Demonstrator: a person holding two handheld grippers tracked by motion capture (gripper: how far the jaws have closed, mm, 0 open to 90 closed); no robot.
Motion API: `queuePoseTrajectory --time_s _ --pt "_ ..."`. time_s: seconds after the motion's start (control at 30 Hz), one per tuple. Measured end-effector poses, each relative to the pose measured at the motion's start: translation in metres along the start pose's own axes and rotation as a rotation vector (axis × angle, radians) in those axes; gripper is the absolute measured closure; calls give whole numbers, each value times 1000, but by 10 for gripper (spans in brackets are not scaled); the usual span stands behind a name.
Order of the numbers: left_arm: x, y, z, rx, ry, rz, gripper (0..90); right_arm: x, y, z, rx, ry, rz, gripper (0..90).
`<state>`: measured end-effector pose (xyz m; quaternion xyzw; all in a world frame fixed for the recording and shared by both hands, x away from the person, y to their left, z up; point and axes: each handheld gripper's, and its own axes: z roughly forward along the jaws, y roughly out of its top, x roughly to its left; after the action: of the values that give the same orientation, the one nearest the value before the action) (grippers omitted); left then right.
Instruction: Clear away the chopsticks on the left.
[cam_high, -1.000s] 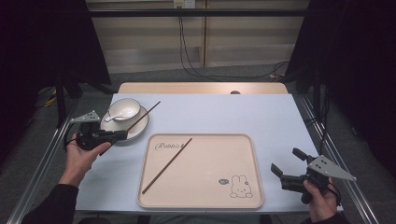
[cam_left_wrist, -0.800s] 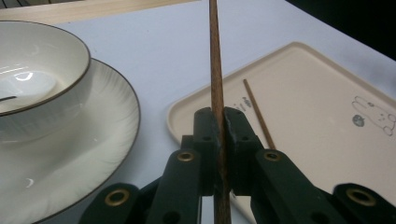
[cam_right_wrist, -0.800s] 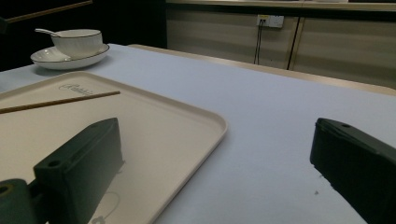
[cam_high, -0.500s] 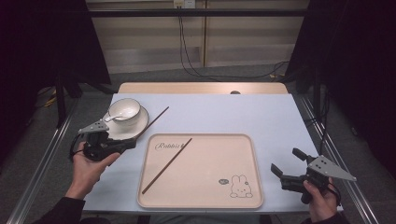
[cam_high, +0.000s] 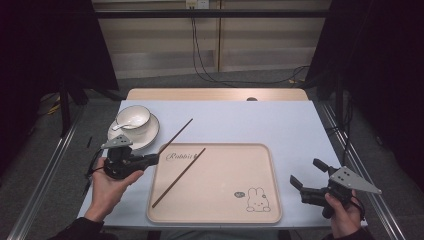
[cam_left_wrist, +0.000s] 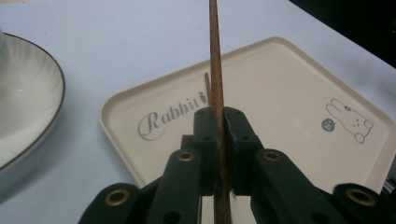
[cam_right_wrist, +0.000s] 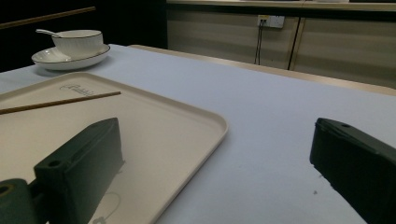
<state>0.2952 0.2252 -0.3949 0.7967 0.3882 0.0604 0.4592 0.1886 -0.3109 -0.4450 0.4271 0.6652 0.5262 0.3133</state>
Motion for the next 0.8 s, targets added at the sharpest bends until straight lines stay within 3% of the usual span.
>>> queuePoseTrajectory --time_s 0.17,0.3,0.5,0.63,0.8 --pt "-12 -9 12 13 13 -8 844 0 0 0 -2 -6 0 21" --pt "-20 -18 22 33 -5 -17 844 0 0 1 -2 -5 -4 21" --pt "-33 -34 40 100 -19 -27 845 1 0 0 3 7 -10 21" --pt "-37 -40 49 143 -21 -23 844 1 0 1 4 8 -10 21" --pt "-40 -41 53 159 -13 -11 845 1 0 1 4 11 -10 22"
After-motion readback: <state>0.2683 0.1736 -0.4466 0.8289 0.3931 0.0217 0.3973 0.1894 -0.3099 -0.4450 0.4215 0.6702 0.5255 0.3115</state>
